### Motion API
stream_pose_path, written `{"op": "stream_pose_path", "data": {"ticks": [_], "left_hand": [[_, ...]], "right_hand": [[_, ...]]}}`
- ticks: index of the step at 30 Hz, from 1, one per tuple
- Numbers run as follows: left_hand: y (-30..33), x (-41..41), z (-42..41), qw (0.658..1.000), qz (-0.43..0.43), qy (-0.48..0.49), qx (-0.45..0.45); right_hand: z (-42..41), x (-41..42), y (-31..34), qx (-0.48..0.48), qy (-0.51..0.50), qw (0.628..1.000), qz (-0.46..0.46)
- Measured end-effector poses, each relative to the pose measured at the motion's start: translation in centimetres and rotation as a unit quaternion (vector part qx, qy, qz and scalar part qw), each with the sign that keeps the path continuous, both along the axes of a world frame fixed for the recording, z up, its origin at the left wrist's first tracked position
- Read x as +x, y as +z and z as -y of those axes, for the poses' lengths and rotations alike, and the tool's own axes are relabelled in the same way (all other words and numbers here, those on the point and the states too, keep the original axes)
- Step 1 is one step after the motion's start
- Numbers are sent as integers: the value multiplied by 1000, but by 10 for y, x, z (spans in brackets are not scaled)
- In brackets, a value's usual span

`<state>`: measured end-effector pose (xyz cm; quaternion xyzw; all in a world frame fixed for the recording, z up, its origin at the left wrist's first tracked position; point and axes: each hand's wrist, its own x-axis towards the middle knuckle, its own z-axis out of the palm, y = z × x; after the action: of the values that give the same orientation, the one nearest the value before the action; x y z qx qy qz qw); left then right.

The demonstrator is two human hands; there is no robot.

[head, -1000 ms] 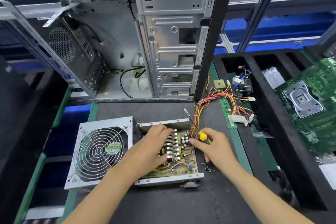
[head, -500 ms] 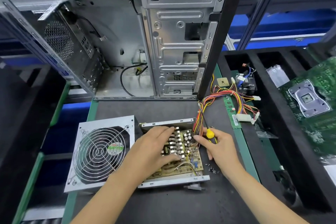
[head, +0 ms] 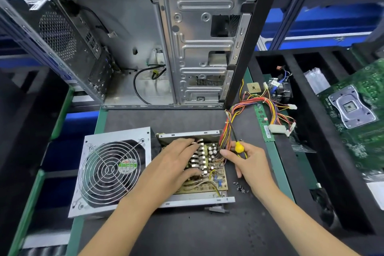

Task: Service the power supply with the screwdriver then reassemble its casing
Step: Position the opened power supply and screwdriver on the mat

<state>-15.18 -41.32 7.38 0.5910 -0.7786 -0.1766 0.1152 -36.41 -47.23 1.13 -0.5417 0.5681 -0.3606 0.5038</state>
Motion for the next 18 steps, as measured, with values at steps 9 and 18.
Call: {"op": "stream_pose_path", "data": {"ticks": [9, 18], "left_hand": [[-8, -1, 9, 997, 61, -35, 14], [-3, 2, 3, 997, 38, -64, -27]], "right_hand": [[-1, 0, 2, 15, -9, 1000, 11], [-5, -4, 2, 19, -5, 1000, 21]]}}
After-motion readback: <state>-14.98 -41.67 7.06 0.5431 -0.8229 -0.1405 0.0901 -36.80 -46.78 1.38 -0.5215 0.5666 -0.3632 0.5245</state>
